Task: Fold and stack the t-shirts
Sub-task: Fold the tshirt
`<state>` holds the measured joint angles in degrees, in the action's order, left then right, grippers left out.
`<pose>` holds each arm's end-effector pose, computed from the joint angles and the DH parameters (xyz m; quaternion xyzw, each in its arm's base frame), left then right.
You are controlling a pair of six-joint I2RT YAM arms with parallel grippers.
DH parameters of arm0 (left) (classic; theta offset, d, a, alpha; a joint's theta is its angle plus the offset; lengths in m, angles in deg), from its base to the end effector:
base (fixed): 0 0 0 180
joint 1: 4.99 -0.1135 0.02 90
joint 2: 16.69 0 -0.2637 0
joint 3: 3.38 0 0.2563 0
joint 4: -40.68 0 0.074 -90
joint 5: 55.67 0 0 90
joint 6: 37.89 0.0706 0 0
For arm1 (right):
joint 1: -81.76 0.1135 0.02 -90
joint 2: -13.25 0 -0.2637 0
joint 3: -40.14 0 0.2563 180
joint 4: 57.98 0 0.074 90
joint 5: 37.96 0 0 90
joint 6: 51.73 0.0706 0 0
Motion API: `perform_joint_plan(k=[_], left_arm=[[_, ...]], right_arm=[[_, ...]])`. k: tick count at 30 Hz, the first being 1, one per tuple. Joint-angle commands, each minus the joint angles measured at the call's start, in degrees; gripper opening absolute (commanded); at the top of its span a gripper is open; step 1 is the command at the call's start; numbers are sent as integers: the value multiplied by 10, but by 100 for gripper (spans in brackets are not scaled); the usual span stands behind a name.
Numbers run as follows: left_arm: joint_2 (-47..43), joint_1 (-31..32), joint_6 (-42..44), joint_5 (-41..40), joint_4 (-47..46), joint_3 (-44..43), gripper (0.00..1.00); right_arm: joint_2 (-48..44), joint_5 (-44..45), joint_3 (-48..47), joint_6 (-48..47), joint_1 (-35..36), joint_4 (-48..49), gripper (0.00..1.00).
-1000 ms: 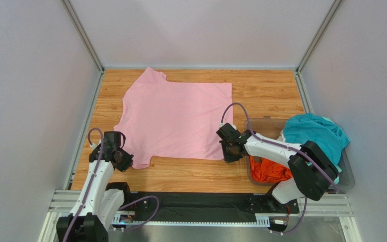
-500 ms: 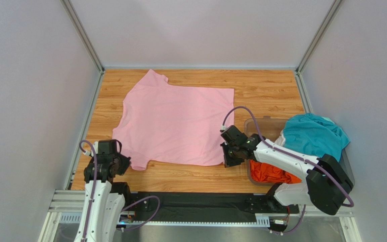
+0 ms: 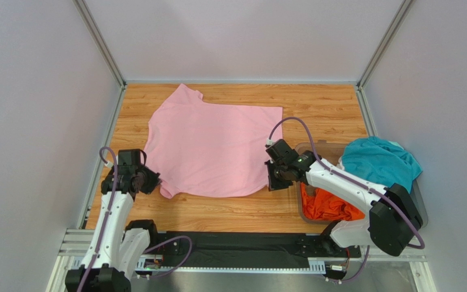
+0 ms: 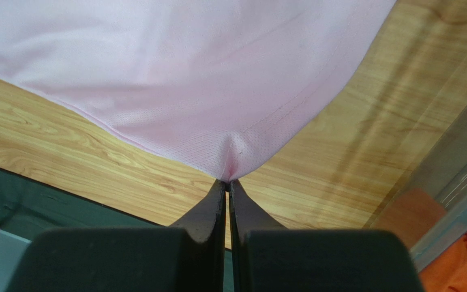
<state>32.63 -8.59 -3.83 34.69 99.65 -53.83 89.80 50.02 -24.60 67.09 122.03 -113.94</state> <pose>0.1810 0.0109 0.1961 -0.4763 0.8345 -0.1249 0.2473 0.2000 0.1727 0.1837 -0.1012 0.9759 0.1235 0.1490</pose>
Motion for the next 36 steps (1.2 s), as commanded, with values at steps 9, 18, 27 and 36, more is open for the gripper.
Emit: perform_joint_plan(k=[9, 18, 27, 36], left_arm=[[94, -4, 36, 4, -102, -93, 0], [233, -4, 77, 32, -162, -171, 0], [356, 5, 119, 67, -182, -261, 0], [500, 9, 159, 66, -191, -359, 2]], right_arm=[[54, -33, -96, -46, -84, -8, 0], [113, -46, -149, -69, -128, -9, 0], [168, -68, -195, -103, -175, 0, 0], [232, -66, -232, -117, -207, 24, 2]])
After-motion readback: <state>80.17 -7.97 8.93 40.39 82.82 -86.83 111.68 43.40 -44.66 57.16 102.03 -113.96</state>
